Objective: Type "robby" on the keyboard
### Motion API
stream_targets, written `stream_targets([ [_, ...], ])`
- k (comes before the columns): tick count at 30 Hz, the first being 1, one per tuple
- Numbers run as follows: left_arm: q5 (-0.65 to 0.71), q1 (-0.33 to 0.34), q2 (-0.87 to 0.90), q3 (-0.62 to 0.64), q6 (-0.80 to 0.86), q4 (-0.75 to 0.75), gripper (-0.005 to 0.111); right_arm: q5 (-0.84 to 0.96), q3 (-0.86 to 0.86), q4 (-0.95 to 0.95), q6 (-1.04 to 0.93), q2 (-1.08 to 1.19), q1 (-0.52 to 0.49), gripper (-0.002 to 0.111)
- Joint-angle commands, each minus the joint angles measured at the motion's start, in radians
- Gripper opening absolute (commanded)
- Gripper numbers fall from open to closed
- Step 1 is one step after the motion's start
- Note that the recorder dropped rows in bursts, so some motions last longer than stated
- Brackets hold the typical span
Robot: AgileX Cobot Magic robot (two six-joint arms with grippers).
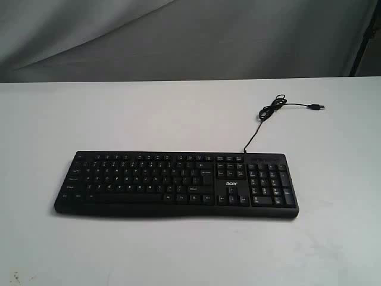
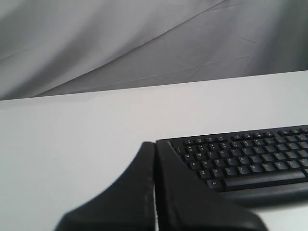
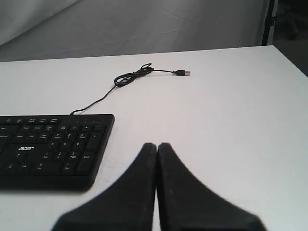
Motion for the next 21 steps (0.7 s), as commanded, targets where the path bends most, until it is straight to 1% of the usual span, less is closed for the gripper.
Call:
stream_targets([
  [1, -0.006, -0.006, -0.003, 0.004, -0.003, 0.005, 0.000, -0.014, 0.004, -0.010, -0.001, -0.006, -0.002, 0.000],
  [10, -0.006, -0.006, -0.003, 0.004, -0.003, 0.005, 0.000, -0.014, 0.004, -0.010, -0.001, -0.006, -0.002, 0.000],
  [12, -0.006, -0.006, -0.003, 0.004, -0.003, 0.005, 0.000, -0.036, 0.004, -0.030, -0.007, -0.006, -0.002, 0.000],
  [17, -0.006, -0.006, -0.003, 0.004, -0.003, 0.005, 0.000, -0.246, 0.004, -0.037, -0.007, -0.006, -0.002, 0.000],
  [21, -0.006, -0.006, -0.003, 0.004, -0.003, 0.005, 0.000, -0.358, 0.004, -0.035, -0.001, -0.006, -0.002, 0.000],
])
